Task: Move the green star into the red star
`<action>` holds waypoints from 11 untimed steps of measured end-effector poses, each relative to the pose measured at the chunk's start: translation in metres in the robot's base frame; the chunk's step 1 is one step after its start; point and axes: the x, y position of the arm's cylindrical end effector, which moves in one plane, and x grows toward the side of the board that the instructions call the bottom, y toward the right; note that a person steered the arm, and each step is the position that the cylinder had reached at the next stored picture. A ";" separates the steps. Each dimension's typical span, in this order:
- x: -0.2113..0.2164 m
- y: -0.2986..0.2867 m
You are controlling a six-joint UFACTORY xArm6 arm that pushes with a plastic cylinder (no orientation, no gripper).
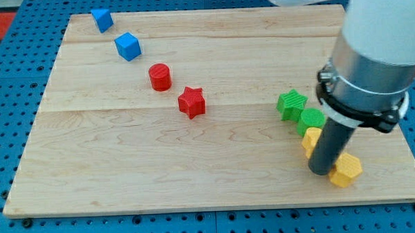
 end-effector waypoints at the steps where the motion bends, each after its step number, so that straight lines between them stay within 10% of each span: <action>1: 0.020 -0.021; 4: 0.041 0.113; 6: -0.029 0.131; 11: -0.114 -0.034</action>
